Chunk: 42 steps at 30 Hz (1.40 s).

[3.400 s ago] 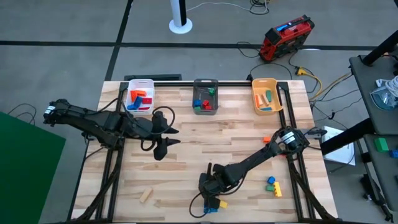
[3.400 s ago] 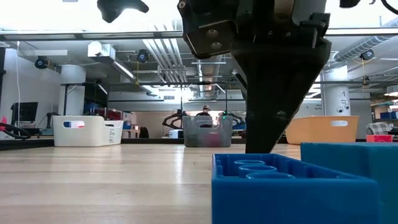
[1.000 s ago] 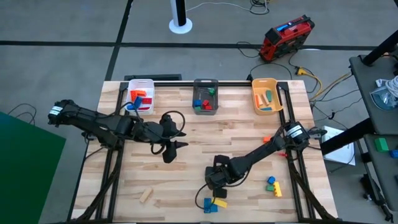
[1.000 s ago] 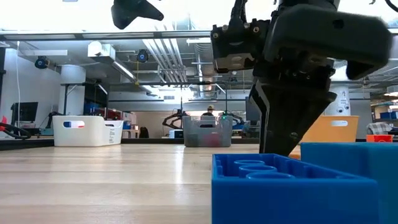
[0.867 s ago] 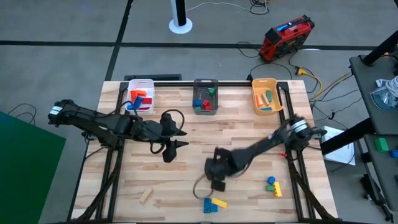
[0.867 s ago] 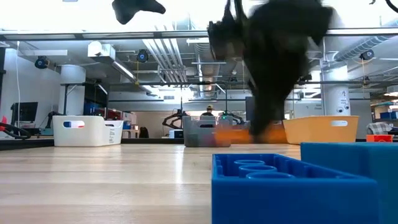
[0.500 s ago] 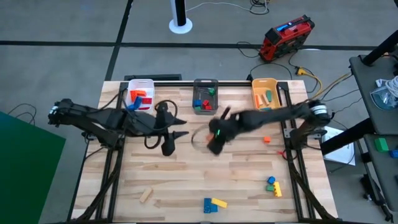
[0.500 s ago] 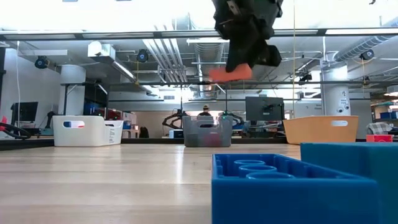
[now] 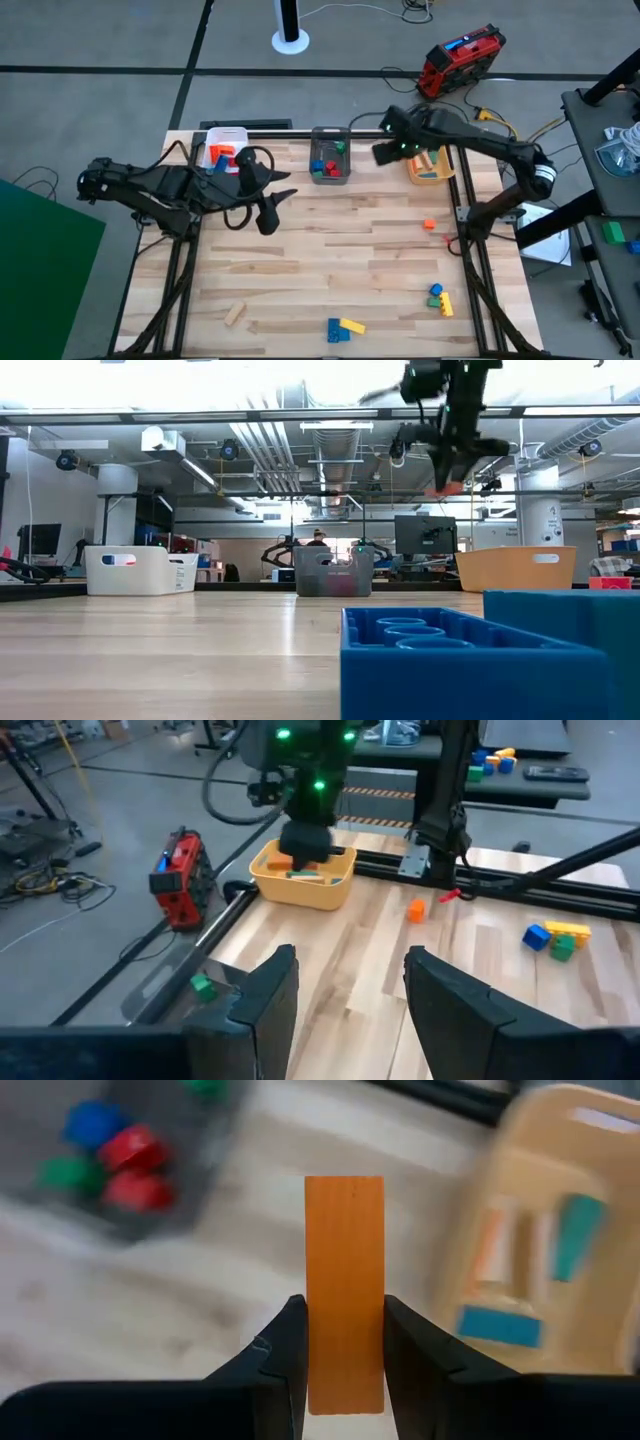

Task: Sort blocks by size
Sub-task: Put the orange block into the yellow bin, then put the small blue game piece into the black bin

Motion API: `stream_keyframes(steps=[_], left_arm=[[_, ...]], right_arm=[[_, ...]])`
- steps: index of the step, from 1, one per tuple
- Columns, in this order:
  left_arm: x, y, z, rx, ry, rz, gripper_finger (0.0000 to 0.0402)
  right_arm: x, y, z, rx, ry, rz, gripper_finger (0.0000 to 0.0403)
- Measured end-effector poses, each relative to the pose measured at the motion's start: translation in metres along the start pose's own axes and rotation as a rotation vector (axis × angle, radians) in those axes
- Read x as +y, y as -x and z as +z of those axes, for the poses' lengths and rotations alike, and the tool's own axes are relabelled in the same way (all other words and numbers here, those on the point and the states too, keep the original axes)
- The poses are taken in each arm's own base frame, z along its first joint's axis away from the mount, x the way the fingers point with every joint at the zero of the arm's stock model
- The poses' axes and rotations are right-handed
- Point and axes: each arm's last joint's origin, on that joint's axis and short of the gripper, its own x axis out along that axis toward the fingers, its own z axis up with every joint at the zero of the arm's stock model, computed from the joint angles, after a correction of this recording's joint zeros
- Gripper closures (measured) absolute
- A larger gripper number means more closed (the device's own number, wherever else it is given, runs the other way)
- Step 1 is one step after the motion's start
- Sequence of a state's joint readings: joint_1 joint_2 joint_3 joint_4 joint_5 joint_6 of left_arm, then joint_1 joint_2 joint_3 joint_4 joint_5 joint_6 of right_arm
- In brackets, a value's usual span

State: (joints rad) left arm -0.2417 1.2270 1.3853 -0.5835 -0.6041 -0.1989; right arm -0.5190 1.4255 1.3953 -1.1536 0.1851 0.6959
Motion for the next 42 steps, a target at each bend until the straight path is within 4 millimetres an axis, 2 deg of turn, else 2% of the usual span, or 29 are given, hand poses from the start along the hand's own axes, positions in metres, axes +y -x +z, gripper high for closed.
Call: stream_keyframes(steps=[5, 9, 13, 18, 20, 25, 29, 32, 35, 42], left_arm=[[0.001, -0.001, -0.002, 0.004, 0.022, 0.04, 0.024], [0.002, -0.001, -0.003, 0.011, 0.045, 0.047, 0.024], [0.002, -0.001, -0.003, 0.01, 0.065, 0.049, 0.024], [0.003, -0.002, -0.003, 0.006, 0.076, 0.072, 0.024], [0.004, -0.002, -0.003, -0.001, 0.088, 0.099, 0.024], [0.006, -0.003, -0.003, -0.002, 0.103, 0.112, 0.024], [0.006, -0.003, -0.003, -0.001, 0.117, 0.114, 0.024], [0.006, -0.003, -0.004, 0.005, 0.139, 0.115, 0.024], [0.008, -0.003, -0.009, 0.049, 0.171, 0.128, 0.024], [0.011, 0.001, -0.03, 0.256, 0.29, 0.108, 0.024]], right_arm=[[-0.042, -0.023, 0.02, 0.015, -0.132, -0.08, 0.0315], [-0.072, -0.043, 0.022, 0.056, -0.198, -0.141, 0.0315], [-0.091, -0.062, 0.019, 0.08, -0.248, -0.175, 0.0315], [-0.101, -0.086, 0.008, 0.083, -0.274, -0.182, 0.0315], [-0.101, -0.091, 0.005, 0.084, -0.274, -0.182, 0.0306], [-0.103, -0.096, 0.0, 0.103, -0.271, -0.192, 0.0212], [-0.101, -0.092, 0.003, 0.087, -0.265, -0.182, 0.017], [-0.093, -0.081, 0.007, 0.073, -0.25, -0.101, 0.016], [-0.077, -0.066, 0.006, 0.053, -0.202, 0.016, 0.0164], [-0.033, -0.033, -0.02, -0.003, -0.069, 0.158, 0.0189]])
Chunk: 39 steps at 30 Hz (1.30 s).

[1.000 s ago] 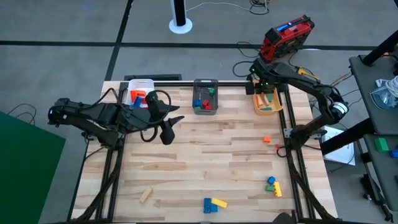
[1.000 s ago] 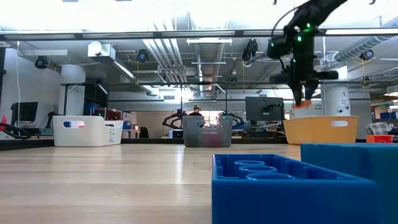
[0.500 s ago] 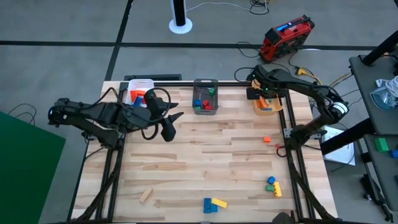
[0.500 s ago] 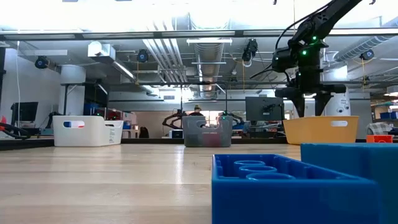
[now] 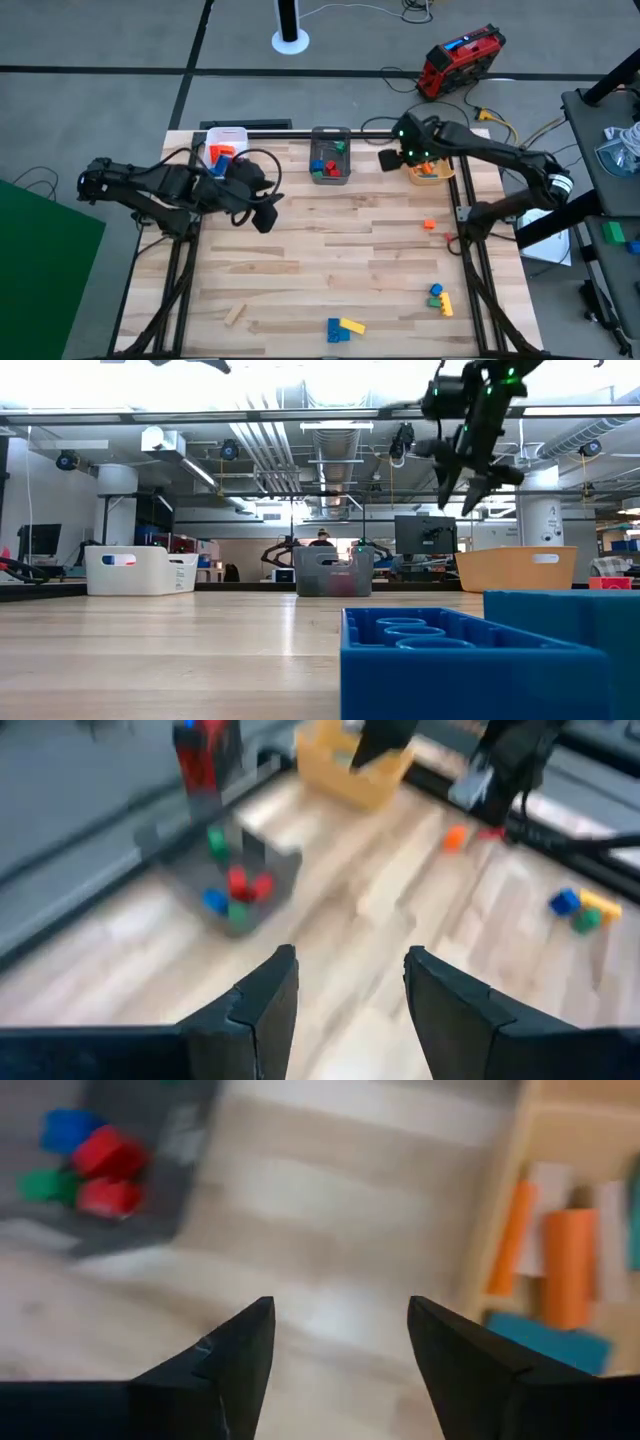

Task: Sort blocks by size
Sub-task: Put the small blue game piece into the black bin

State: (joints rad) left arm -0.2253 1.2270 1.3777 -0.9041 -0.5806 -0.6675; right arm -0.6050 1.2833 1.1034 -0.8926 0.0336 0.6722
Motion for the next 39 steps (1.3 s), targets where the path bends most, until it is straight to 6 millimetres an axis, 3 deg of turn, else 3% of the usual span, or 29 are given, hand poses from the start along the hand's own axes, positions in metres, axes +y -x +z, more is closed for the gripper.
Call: stream_keyframes(steps=[10, 18, 29, 33, 39], left_arm=[[0.008, 0.002, -0.019, 0.285, 0.085, -0.036, 0.024], [0.008, 0.001, -0.021, 0.298, 0.078, -0.03, 0.024], [0.009, 0.0, -0.022, 0.273, 0.046, -0.003, 0.024], [0.009, 0.0, -0.021, 0.257, 0.017, 0.008, 0.024], [0.01, 0.0, -0.02, 0.235, -0.012, 0.027, 0.024]], right_arm=[[0.048, 0.018, -0.052, 0.043, 0.131, 0.125, 0.022], [0.071, 0.026, -0.101, 0.196, 0.183, 0.173, 0.0254], [0.073, 0.049, -0.186, 0.51, 0.189, 0.04, 0.028], [0.061, 0.057, -0.218, 0.591, 0.139, -0.111, 0.0254], [0.049, 0.056, -0.255, 0.605, 0.159, -0.167, 0.019]])
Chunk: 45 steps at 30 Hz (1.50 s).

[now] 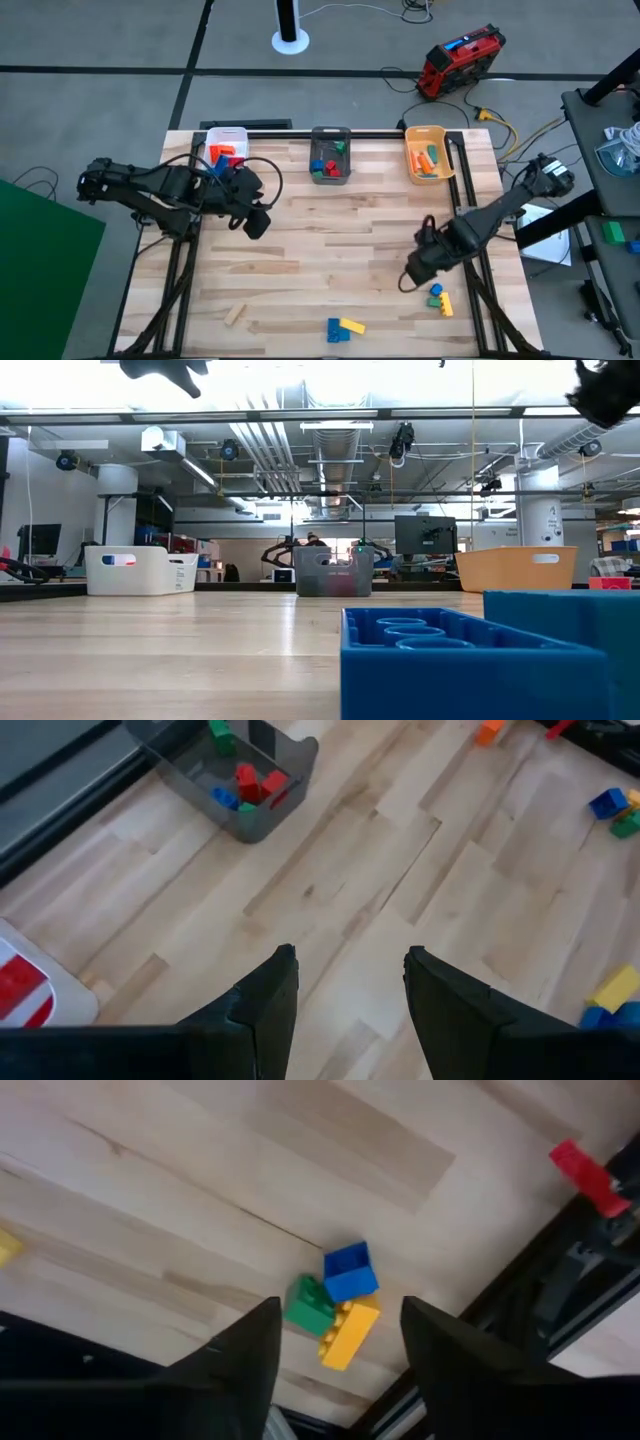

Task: Sort blocks by size
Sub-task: Put the small blue game piece into the black bin

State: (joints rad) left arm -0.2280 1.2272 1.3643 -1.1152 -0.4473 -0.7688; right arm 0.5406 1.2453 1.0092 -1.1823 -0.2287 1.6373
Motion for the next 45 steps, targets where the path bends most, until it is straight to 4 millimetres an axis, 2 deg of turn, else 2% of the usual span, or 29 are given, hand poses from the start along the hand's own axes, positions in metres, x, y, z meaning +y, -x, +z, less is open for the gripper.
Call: stream_keyframes(steps=[4, 9, 16, 22, 31, 38, 45], left_arm=[[0.0, 0.0, 0.0, 0.0, -0.032, 0.0, 0.024], [0.0, 0.0, 0.0, 0.0, -0.035, -0.001, 0.024], [0.0, 0.0, 0.0, 0.0, -0.03, 0.0, 0.024], [0.0, 0.0, 0.0, 0.0, -0.032, 0.0, 0.024], [0.0, 0.0, 0.0, -0.008, -0.051, 0.009, 0.024], [0.0, 0.0, 0.0, -0.01, -0.053, 0.011, 0.024], [0.0, 0.0, 0.0, -0.011, -0.057, 0.013, 0.024]], right_arm=[[-0.006, -0.023, -0.009, 0.042, -0.019, -0.027, 0.0158], [-0.011, -0.051, -0.008, 0.071, -0.105, -0.005, 0.0135], [-0.014, -0.075, -0.006, 0.084, -0.193, 0.027, 0.0118], [-0.016, -0.081, -0.005, 0.078, -0.237, 0.007, 0.0114], [-0.017, -0.084, -0.004, 0.077, -0.27, 0.01, 0.0135], [-0.016, -0.093, -0.004, 0.073, -0.28, 0.076, 0.0136], [-0.008, -0.092, -0.002, -0.009, -0.264, 0.195, 0.0129]])
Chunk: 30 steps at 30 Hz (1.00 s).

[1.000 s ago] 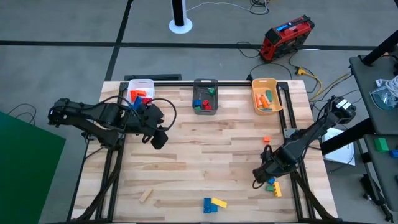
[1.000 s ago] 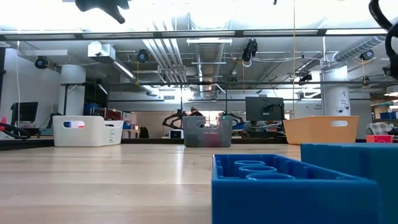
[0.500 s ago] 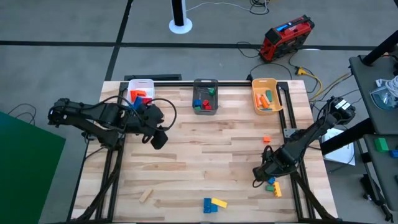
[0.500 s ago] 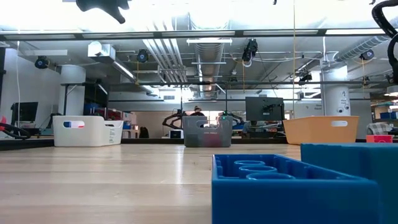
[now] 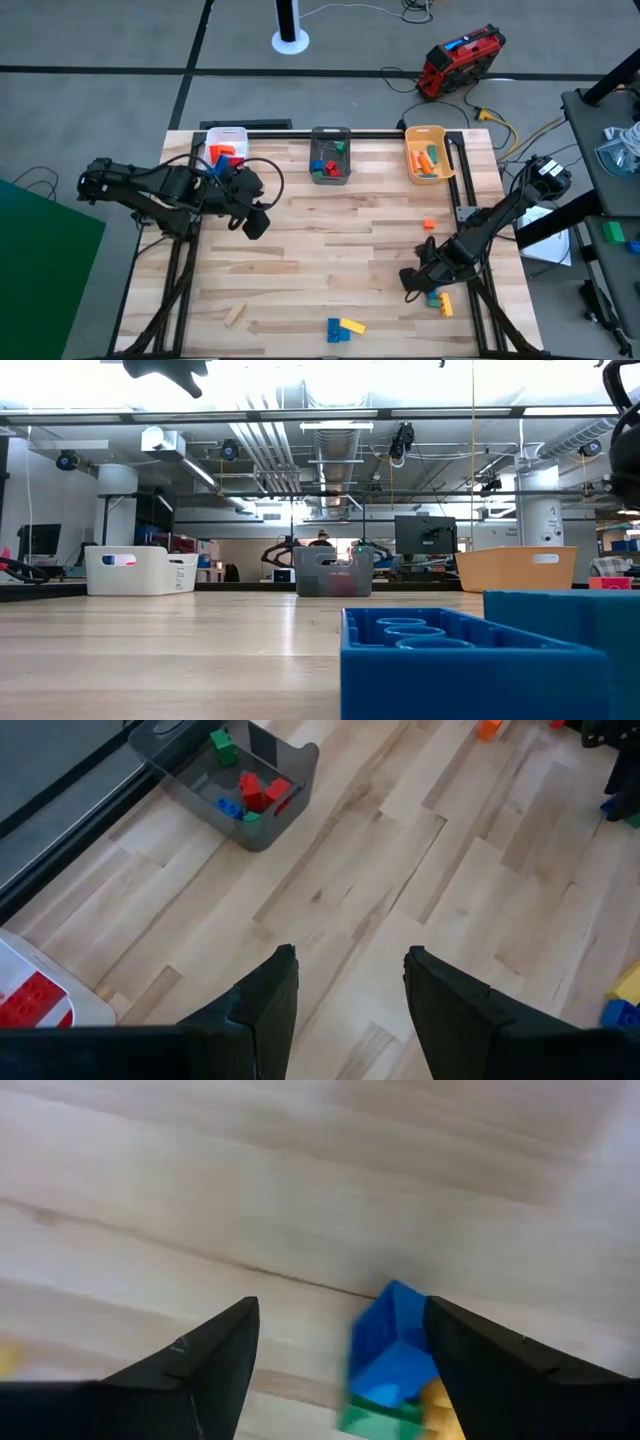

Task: Sort blocks by size
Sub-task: Put the small blue game piece into the black bin

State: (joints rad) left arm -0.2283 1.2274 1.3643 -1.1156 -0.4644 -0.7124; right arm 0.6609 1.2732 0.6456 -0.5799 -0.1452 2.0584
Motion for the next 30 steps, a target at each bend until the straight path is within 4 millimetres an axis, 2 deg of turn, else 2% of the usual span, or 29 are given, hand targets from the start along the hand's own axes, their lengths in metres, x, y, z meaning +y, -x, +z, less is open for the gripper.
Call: stream_keyframes(steps=[5, 9, 13, 18, 24, 30], left_arm=[[0.0, 0.0, 0.0, -0.007, -0.018, 0.007, 0.024], [0.001, 0.0, 0.001, -0.016, -0.031, 0.019, 0.024], [0.0, 0.0, 0.001, -0.016, -0.03, 0.018, 0.024], [0.0, 0.0, 0.001, -0.019, -0.028, 0.016, 0.024], [0.0, 0.0, 0.001, -0.021, -0.027, 0.014, 0.024], [0.0, 0.0, 0.001, -0.021, -0.027, 0.014, 0.024]], right_arm=[[0.0, 0.003, 0.0, -0.011, 0.124, -0.018, 0.0137], [-0.005, 0.006, -0.002, 0.054, 0.077, -0.127, 0.0139], [-0.003, 0.006, -0.004, 0.072, 0.068, -0.099, 0.0129], [0.002, -0.005, -0.006, 0.071, 0.065, -0.104, 0.0129], [0.008, -0.023, -0.007, 0.062, 0.091, -0.13, 0.0164], [0.014, -0.031, -0.009, 0.045, 0.114, -0.175, 0.021]])
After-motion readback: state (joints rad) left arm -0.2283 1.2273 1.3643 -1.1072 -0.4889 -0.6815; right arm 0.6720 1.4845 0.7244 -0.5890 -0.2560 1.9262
